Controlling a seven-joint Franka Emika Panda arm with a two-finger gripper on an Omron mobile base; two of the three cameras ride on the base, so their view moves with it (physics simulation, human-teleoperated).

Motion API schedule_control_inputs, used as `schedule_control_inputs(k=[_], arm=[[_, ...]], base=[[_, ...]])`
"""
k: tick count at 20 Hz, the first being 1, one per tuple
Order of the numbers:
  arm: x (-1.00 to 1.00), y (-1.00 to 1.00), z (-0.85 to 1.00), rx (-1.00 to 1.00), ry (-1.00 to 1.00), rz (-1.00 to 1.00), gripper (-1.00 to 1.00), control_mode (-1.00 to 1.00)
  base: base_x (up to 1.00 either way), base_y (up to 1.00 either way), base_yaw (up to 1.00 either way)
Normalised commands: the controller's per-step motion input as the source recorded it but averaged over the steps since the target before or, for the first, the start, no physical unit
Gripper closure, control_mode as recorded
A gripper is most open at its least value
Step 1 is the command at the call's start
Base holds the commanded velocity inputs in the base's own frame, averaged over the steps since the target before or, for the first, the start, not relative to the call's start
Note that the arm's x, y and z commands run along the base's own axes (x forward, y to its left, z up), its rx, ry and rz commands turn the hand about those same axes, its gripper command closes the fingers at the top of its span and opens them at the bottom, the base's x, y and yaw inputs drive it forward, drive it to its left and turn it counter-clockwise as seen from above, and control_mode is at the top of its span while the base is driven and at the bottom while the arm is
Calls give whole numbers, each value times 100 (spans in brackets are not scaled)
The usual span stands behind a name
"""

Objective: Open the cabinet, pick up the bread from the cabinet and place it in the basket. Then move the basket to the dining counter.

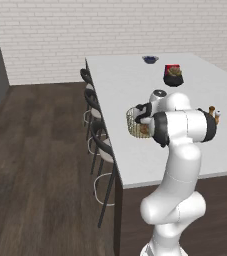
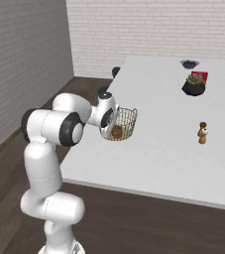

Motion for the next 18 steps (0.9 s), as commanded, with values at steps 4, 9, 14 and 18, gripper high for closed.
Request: schedule_control_inputs(k=[4,9,14,18], arm=[[-20,0,11,0,5,0,-100,-100],[-59,-1,62,1,1,-3,-100,-100],[-100,23,54,16,0,-29,-100,-100],[-100,26,60,17,0,-31,-100,-100]], base=[[0,0,0],[0,0,0],[0,0,0],[0,0,0]])
